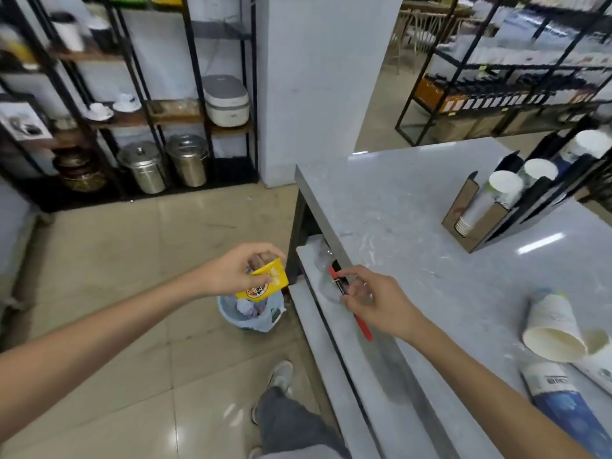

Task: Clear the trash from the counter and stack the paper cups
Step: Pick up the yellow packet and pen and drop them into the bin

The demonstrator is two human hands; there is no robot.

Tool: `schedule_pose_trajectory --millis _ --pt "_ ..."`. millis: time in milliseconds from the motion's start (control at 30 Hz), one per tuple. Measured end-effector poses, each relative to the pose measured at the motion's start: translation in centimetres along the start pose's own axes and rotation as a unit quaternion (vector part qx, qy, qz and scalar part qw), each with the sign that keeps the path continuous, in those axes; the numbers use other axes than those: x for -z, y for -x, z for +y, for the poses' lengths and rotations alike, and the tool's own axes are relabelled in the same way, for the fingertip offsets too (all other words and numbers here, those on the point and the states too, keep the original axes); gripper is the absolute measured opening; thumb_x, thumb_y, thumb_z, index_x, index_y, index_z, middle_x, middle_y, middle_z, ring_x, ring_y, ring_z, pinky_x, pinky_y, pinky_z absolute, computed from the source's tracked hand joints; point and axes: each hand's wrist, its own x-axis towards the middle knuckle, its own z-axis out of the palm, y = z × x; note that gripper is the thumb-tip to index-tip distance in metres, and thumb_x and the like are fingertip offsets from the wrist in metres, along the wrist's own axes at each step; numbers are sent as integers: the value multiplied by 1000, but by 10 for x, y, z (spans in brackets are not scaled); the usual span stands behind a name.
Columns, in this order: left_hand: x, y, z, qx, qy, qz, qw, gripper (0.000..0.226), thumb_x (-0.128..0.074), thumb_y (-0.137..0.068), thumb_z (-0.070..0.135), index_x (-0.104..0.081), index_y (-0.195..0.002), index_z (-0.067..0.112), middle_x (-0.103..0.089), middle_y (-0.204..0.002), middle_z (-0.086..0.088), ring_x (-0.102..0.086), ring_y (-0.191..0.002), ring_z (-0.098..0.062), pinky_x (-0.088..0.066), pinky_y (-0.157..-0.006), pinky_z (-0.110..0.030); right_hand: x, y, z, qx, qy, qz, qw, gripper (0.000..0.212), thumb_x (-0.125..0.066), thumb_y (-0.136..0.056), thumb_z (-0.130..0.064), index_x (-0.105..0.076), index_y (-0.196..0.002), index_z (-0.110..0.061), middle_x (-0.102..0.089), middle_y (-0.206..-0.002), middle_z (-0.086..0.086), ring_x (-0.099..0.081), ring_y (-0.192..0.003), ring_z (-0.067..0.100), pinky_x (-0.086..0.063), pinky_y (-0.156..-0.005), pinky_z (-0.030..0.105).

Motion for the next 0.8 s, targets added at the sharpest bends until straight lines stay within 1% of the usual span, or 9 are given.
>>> schedule_pose_trajectory --millis 67,167,333,433,500,533,633,700,800 --pt "11 2 -16 14 -6 14 1000 38 -75 -86 3 -67 -116 23 -71 -95 -4 -62 -78 -4 -52 -73 -17 -8 -19 -2 14 16 -14 1000 38 -71 -93 -19 -61 -130 -26 -69 -90 1 -67 -81 9 -53 -77 16" --pt "26 0 -40 39 -14 26 999 38 -75 -85 5 -67 -116 28 -71 -92 6 -64 -78 -4 -56 -73 -21 -21 -49 -2 24 27 -24 999 37 -71 -94 -22 -60 -128 -30 -67 -89 -2 -67 -81 8 -55 -76 15" --pt "47 -15 -77 89 -5 45 995 42 -76 -85 5 -64 -109 36 -67 -93 3 -61 -75 0 -53 -68 -16 -47 -105 6 15 41 -38 998 39 -68 -94 -21 -59 -131 -28 -65 -89 -1 -68 -81 13 -60 -80 33" --pt "57 -28 -102 112 -2 40 993 46 -76 -83 3 -63 -107 40 -67 -90 5 -61 -73 1 -53 -70 -18 -67 -139 13 -7 32 -29 999 39 -68 -93 -21 -59 -130 -28 -63 -86 -3 -67 -78 13 -61 -76 36" --pt "61 -37 -118 132 1 38 991 48 -77 -82 2 -64 -107 41 -68 -91 2 -64 -75 -2 -54 -73 -20 -81 -158 18 -12 29 -29 999 38 -67 -92 -23 -59 -129 -27 -62 -84 -3 -66 -76 13 -60 -75 38" --pt "62 -43 -128 142 4 36 989 47 -77 -82 3 -64 -108 40 -69 -93 -1 -65 -78 -7 -56 -77 -26 -87 -168 21 -13 34 -29 999 37 -66 -92 -24 -59 -128 -26 -62 -83 -3 -65 -75 14 -59 -75 40" --pt "64 -57 -154 174 13 26 984 41 -78 -82 6 -68 -112 32 -69 -96 -7 -67 -85 -30 -58 -82 -43 -110 -193 27 -30 35 -30 998 40 -67 -92 -23 -59 -130 -25 -63 -81 -2 -65 -75 17 -58 -74 40" --pt "63 -67 -174 195 21 17 980 40 -77 -82 6 -68 -114 28 -68 -97 -7 -67 -85 -33 -58 -82 -46 -126 -209 33 -54 22 -31 998 42 -68 -91 -21 -60 -131 -26 -62 -77 -3 -64 -74 17 -57 -72 36" --pt "58 -78 -201 227 26 3 974 42 -76 -83 6 -67 -114 32 -66 -98 -2 -66 -79 -24 -59 -80 -44 -146 -227 43 -90 2 -34 995 43 -67 -89 -17 -60 -130 -27 -62 -77 -4 -63 -73 16 -54 -70 32"
